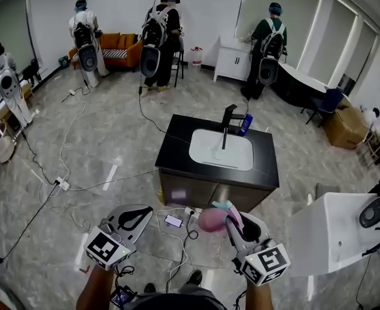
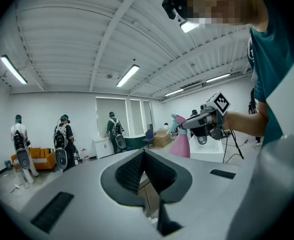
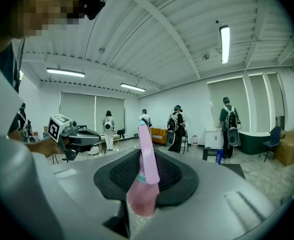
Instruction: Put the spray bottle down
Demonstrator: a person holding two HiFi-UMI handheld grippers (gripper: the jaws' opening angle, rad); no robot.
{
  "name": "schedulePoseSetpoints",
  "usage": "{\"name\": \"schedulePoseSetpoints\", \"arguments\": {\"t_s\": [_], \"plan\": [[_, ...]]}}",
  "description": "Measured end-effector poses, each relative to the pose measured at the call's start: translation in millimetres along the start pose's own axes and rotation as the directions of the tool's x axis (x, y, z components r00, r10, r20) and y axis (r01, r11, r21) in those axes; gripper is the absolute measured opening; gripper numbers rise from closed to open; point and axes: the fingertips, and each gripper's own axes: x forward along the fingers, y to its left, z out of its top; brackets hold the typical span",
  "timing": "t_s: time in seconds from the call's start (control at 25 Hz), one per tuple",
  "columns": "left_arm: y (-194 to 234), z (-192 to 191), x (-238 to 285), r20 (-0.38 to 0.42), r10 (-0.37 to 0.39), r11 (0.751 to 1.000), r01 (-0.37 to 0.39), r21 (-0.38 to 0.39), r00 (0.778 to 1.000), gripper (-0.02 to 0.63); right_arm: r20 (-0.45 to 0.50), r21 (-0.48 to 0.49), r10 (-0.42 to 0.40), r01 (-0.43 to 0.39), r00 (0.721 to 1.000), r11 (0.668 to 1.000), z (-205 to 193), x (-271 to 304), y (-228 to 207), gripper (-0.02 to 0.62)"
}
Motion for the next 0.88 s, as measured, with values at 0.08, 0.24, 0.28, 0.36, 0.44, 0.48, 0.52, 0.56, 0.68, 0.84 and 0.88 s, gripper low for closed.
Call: {"name": "schedulePoseSetpoints", "arguments": {"t_s": [0.08, 0.24, 0.28, 0.36, 0.44, 0.48, 0.52, 0.56, 0.68, 0.84, 0.88], "plan": [[-1, 3, 17, -0.001, 0.024, 1.0, -0.024, -0.005, 1.0, 0.002, -0.001, -0.003, 0.026, -0.026, 1.0, 1.0, 2, 7, -20, 0.094], [-5, 13, 47, 0.006, 0.068, 0.997, -0.068, -0.033, 0.998, 0.002, 0.002, -0.003, 0.077, -0.077, 0.997, 0.997, 4, 17, -54, 0.094], [-6, 14, 53, 0.003, 0.081, 0.996, -0.081, -0.033, 0.997, 0.002, 0.001, -0.006, 0.09, -0.09, 0.996, 0.996, 4, 18, -61, 0.094], [-8, 14, 62, -0.005, 0.105, 0.994, -0.105, -0.031, 0.994, 0.002, -0.001, -0.009, 0.111, -0.111, 0.994, 0.994, 4, 21, -73, 0.094], [-10, 12, 70, -0.012, 0.121, 0.992, -0.121, -0.033, 0.993, 0.002, -0.002, -0.008, 0.122, -0.122, 0.992, 0.992, 2, 24, -84, 0.094], [-10, 12, 73, -0.015, 0.124, 0.992, -0.125, -0.034, 0.992, 0.002, -0.001, -0.006, 0.126, -0.126, 0.992, 0.992, 1, 26, -89, 0.094], [-10, 11, 77, -0.02, 0.127, 0.991, -0.128, -0.035, 0.992, 0.002, 0.0, -0.001, 0.128, -0.128, 0.992, 0.992, -1, 28, -93, 0.094], [-9, 10, 80, -0.025, 0.129, 0.991, -0.13, -0.036, 0.991, 0.002, 0.001, 0.005, 0.131, -0.131, 0.991, 0.991, -2, 29, -96, 0.094], [-2, 9, 90, -0.03, 0.132, 0.99, -0.133, -0.038, 0.991, 0.002, 0.0, 0.018, 0.135, -0.135, 0.991, 0.991, -4, 37, -104, 0.094], [19, 8, 105, -0.025, 0.117, 0.993, -0.118, -0.031, 0.993, 0.002, -0.01, 0.02, 0.119, -0.119, 0.993, 0.993, -3, 53, -110, 0.094], [27, 8, 110, -0.023, 0.11, 0.993, -0.111, -0.028, 0.994, 0.002, -0.01, 0.024, 0.112, -0.112, 0.994, 0.993, -3, 58, -112, 0.094]]}}
